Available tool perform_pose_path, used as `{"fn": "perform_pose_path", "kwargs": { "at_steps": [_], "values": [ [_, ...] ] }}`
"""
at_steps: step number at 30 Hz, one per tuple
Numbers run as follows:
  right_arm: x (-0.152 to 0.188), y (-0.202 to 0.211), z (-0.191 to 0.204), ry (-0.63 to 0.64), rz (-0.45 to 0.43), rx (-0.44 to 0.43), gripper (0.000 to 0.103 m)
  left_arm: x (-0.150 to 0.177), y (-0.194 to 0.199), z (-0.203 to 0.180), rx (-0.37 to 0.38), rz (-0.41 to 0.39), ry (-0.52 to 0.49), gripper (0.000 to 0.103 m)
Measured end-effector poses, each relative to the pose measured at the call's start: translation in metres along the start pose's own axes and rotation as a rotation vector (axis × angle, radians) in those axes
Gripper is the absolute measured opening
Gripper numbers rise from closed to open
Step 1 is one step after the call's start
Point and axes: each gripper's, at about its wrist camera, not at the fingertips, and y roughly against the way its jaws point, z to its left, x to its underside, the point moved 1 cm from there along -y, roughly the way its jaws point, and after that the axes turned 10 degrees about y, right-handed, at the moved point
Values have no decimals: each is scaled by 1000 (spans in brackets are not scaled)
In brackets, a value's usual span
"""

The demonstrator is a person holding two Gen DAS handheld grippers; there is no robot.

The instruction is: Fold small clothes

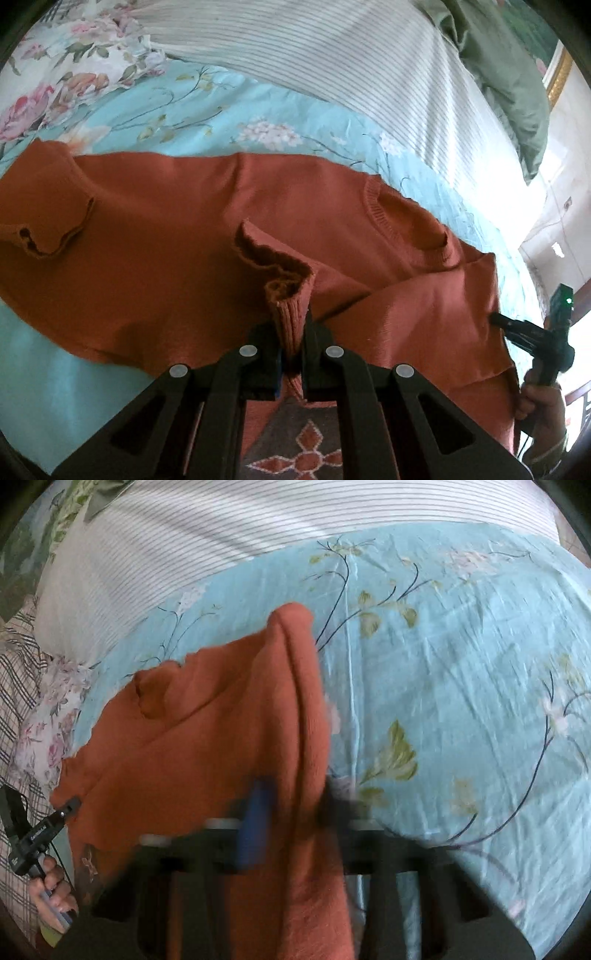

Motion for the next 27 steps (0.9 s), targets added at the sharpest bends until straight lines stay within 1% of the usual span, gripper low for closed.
{"fn": "perform_pose_path", "kwargs": {
  "at_steps": [1, 3, 4, 5, 6, 7, 8, 9, 11, 12, 13, 14, 15, 16, 17, 18, 19, 21, 22, 23, 25, 26, 27],
  "values": [
    [-2, 5, -7, -20, -18, -18, 12, -1, 2, -2, 9, -4, -4, 6],
    [-4, 18, -23, -42, -56, -6, 10, -1, 10, -6, 40, -19, -12, 6],
    [-3, 21, -31, -50, -64, 17, 8, -1, 11, -9, 57, -23, -19, 6],
    [-2, 23, -38, -58, -65, 35, 1, -1, 11, -12, 70, -22, -27, 6],
    [-1, 24, -45, -70, -67, 60, 0, 0, 9, -15, 71, -20, -38, 6],
    [-1, 24, -51, -76, -65, 92, 0, 3, 5, -18, 54, -21, -55, 6],
    [1, 25, -57, -86, -60, 102, 0, 5, 2, -18, 36, -21, -63, 6],
    [2, 27, -58, -91, -59, 102, 0, 6, -2, -18, 24, -14, -64, 6],
    [5, 39, -55, -94, -89, 93, 1, 7, -7, -13, 35, 12, -38, 6],
    [7, 45, -49, -92, -106, 79, 1, 7, -6, -11, 46, 18, -25, 6],
    [8, 49, -41, -84, -120, 47, 1, 6, -4, -9, 53, 15, -17, 8],
    [9, 51, -30, -68, -127, 2, 4, 5, -3, -7, 60, 10, -8, 16],
    [10, 49, -17, -44, -124, -37, 7, 3, -3, -5, 63, 12, 3, 37],
    [11, 45, -8, -23, -115, -62, 22, -1, -4, -4, 61, 24, 20, 53],
    [13, 39, 4, 4, -96, -85, 43, -5, -7, -3, 54, 38, 44, 77],
    [14, 33, 13, 27, -81, -95, 50, -9, -10, -2, 58, 44, 59, 79],
    [17, 26, 22, 56, -68, -94, 52, -13, -13, -2, 60, 51, 65, 78],
    [22, 13, 29, 79, -30, -58, 52, -22, -25, -5, 54, 92, 67, 79],
    [26, 9, 28, 71, -18, -51, 51, -26, -34, -6, 47, 125, 54, 78],
    [27, 7, 25, 58, -18, -56, 50, -30, -42, -10, 34, 153, 25, 72],
    [30, 8, 17, 36, -27, -66, 49, -31, -48, -20, 15, 159, -62, 27],
    [31, 9, 13, 29, -30, -67, 48, -30, -45, -27, 19, 161, -103, 4],
    [30, 9, 9, 23, -34, -64, 47, -30, -33, -32, 26, 113, -120, 3]
  ]
}}
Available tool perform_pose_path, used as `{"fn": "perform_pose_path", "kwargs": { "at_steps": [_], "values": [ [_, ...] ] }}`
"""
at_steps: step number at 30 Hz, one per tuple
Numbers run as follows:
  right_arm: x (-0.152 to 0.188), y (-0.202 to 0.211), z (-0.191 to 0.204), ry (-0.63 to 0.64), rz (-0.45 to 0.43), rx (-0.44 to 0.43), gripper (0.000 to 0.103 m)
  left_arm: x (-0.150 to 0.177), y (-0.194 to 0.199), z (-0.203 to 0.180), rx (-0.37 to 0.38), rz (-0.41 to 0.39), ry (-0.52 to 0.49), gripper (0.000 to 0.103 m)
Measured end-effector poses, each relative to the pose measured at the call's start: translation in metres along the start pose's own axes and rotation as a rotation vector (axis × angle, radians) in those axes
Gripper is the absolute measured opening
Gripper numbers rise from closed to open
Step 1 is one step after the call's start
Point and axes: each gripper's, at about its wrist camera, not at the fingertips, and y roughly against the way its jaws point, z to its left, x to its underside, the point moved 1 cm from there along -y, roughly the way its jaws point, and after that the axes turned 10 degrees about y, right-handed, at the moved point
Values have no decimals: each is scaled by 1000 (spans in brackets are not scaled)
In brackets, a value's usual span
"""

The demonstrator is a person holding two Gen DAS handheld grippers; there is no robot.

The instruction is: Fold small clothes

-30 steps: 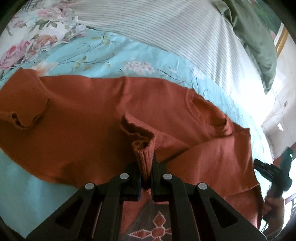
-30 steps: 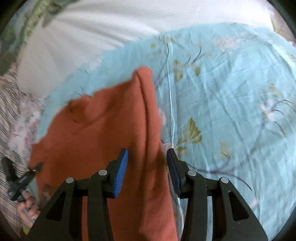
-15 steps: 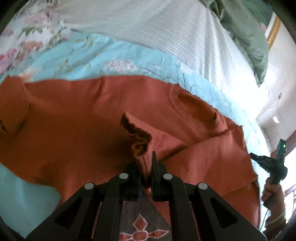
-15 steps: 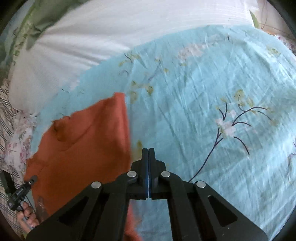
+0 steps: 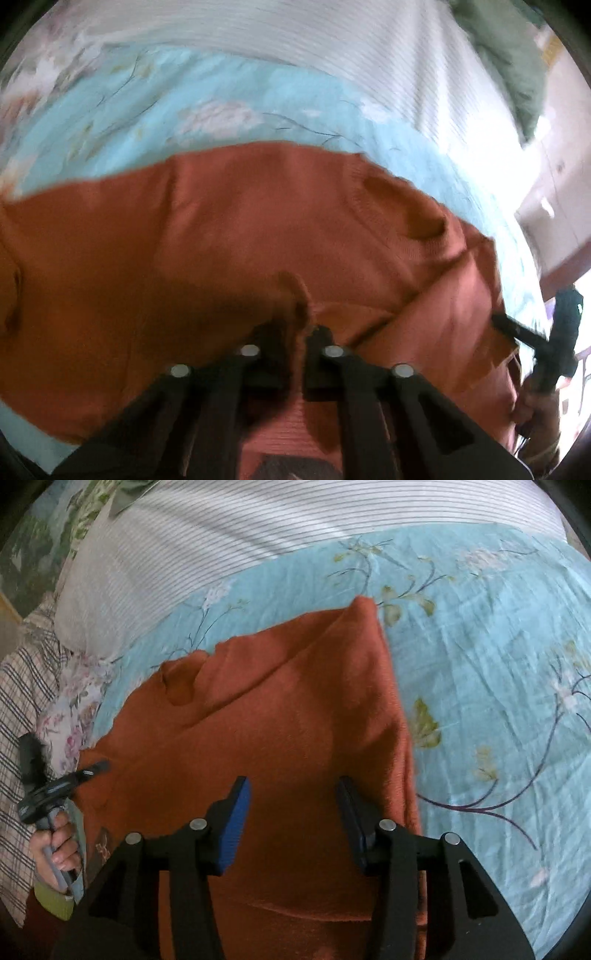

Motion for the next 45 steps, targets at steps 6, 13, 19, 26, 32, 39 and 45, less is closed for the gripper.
{"fn": "perform_pose_path", "kwargs": {
  "at_steps": [6, 13, 19, 26, 32, 39, 45],
  "values": [
    [-8, -9, -9, -41, -17, -1, 40, 15, 43, 1, -58, -222, -35, 3],
    [-23, 7, 1, 2, -78, 72, 43, 22, 12, 12, -108, -142, 10, 4],
    [-26, -14, -29, -61, -5, 86, 17, 24, 10, 20, -125, -128, 45, 12],
    [-4, 29, -3, -73, -87, 33, 51, 46, 56, 44, -138, -175, 92, 34],
    [35, 50, 48, -27, -83, -77, 53, 65, 108, 78, -200, -240, 110, 68],
    [67, 35, 93, -21, 0, -170, 54, 42, 110, 94, -378, -267, -9, 81],
    [68, 29, 109, -13, 22, -192, 54, 15, 47, 112, -640, -161, -147, 81]
  ]
}}
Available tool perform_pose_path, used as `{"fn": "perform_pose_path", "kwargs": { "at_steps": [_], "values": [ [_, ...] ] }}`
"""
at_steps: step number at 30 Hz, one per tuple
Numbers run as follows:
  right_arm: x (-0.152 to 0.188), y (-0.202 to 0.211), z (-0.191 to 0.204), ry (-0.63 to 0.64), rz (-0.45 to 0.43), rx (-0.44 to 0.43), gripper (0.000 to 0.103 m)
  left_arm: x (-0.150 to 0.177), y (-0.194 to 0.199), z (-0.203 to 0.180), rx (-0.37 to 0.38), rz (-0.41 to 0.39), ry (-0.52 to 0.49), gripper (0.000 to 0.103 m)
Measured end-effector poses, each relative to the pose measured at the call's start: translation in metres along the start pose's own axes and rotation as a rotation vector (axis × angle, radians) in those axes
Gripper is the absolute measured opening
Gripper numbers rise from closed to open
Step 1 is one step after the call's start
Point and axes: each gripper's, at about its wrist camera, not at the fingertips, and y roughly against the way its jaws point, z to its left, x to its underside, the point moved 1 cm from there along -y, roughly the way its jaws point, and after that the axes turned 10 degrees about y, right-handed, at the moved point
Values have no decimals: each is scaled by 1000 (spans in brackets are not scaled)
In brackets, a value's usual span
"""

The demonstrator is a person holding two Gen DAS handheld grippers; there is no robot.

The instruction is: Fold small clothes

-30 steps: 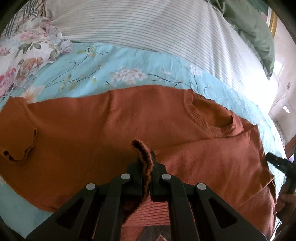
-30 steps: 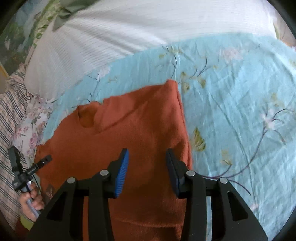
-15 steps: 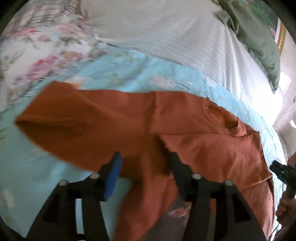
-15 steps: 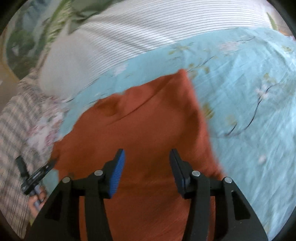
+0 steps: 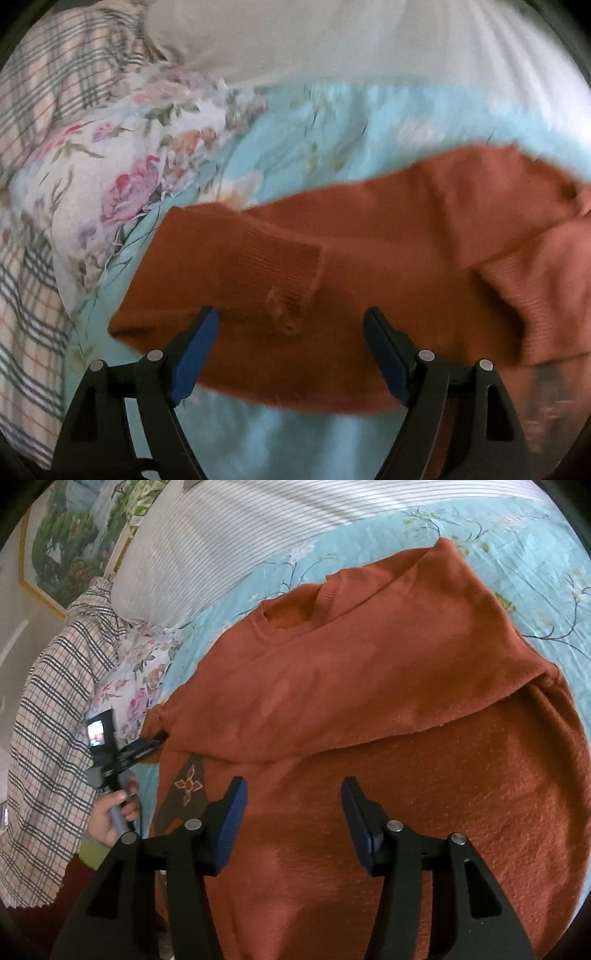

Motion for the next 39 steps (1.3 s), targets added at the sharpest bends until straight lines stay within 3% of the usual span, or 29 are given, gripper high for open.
{"fn": "perform_pose_path", "kwargs": {
  "at_steps": [2, 4, 6, 10, 15, 19, 22, 24, 28, 32, 37, 39],
  "values": [
    [-1, 2, 1, 0, -3, -3, 54, -3, -17, 9, -1, 25, 27, 80],
    [-1, 4, 3, 0, -9, 0, 55, -9, -19, 26, 40, 22, 107, 54],
    [0, 6, 3, -3, -14, -1, 55, -13, -14, 38, 85, 28, 160, 13],
    [1, 8, 6, 5, -24, -16, 54, -14, 10, 57, 190, 3, 269, 12],
    [1, 16, 9, 12, -53, -28, 54, -12, 67, 35, 392, -32, 325, 11],
    [2, 29, 3, -5, -82, -15, 55, -11, 114, -22, 571, -50, 278, 11],
    [4, 43, -7, -25, -115, 4, 55, -10, 139, -83, 720, -19, 224, 11],
    [6, 54, -18, -54, -142, 20, 55, -8, 151, -126, 777, 1, 176, 11],
    [9, 74, -38, -102, -182, 57, 55, -2, 153, -208, 849, 51, 91, 11],
    [13, 86, -55, -124, -185, 80, 55, 8, 132, -274, 844, 108, 31, 12],
    [19, 91, -65, -147, -185, 93, 55, 21, 98, -308, 800, 176, -2, 13],
    [19, 89, -66, -154, -184, 89, 55, 25, 92, -310, 808, 203, -2, 21]
  ]
}}
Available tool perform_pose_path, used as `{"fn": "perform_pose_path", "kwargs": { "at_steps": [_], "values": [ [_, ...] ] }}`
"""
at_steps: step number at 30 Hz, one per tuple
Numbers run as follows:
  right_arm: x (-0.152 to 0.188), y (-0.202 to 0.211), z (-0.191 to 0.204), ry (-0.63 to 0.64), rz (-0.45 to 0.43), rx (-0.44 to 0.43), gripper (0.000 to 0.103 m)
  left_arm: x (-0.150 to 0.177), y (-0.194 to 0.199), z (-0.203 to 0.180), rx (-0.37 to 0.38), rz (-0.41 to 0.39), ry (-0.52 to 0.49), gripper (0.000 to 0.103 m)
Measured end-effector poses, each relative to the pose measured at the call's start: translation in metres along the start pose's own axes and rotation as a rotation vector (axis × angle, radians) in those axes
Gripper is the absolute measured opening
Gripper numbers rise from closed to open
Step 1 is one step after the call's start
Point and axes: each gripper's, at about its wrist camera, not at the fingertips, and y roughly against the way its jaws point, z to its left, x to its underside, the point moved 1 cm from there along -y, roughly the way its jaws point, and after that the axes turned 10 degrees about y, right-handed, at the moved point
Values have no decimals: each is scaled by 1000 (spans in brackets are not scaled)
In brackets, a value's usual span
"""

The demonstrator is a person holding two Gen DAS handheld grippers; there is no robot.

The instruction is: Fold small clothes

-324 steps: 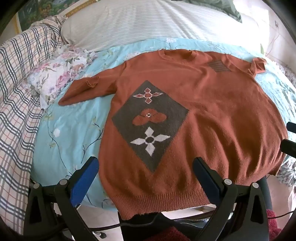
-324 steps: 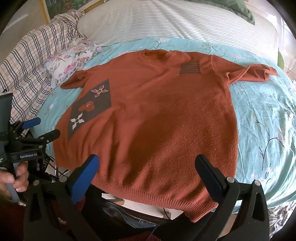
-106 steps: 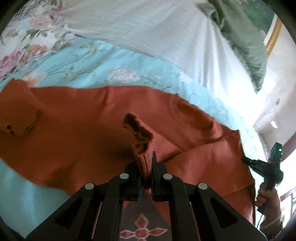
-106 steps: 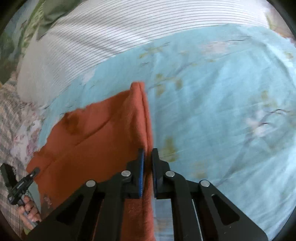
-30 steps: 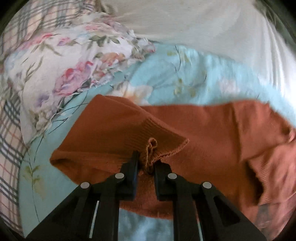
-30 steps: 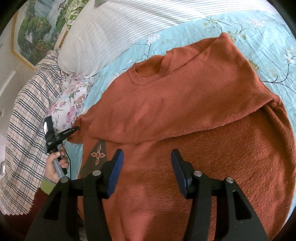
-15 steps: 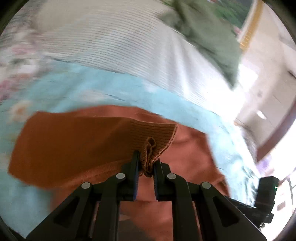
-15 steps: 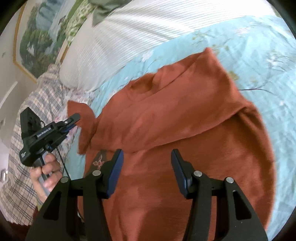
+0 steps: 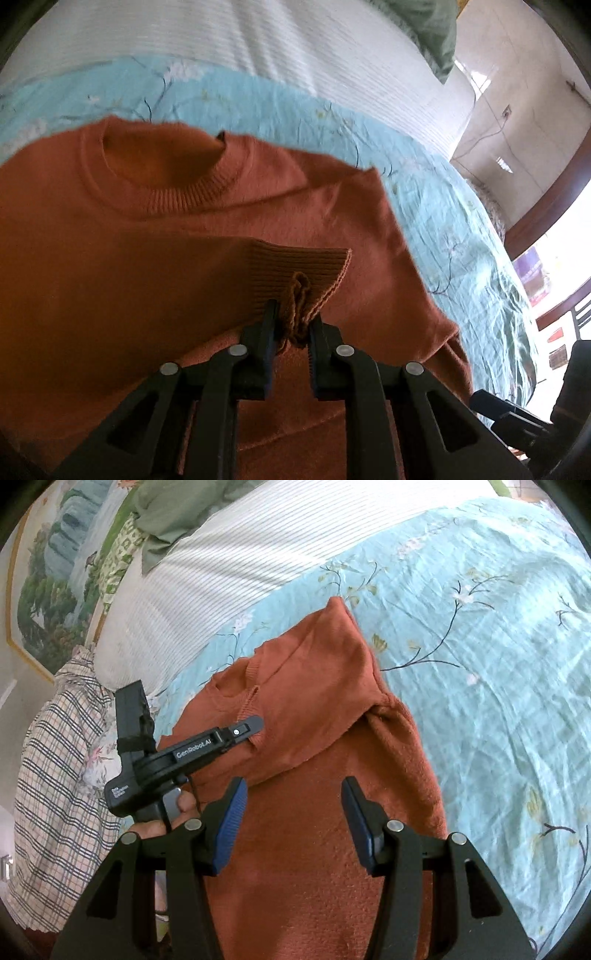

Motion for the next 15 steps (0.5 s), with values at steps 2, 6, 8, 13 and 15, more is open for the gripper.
{"fn": "perform_pose_path", "kwargs": {
  "at_steps": [2, 6, 8, 13, 15],
  "values": [
    [-1, -3, 3, 1, 1, -4, 55, 1, 2, 5, 18, 8, 11, 31],
    [-7, -12, 13, 20, 10, -16, 62, 13, 29, 12, 19, -16, 13, 58],
    [-10, -21, 20, 42, 28, -28, 63, 23, 48, 20, 20, -30, 17, 60],
    [-24, -51, 34, 78, 47, -49, 63, 52, 107, 62, -79, -129, 46, 60],
    [-33, -64, 35, 72, 45, -46, 63, 61, 136, 96, -159, -202, 115, 60]
  ]
}}
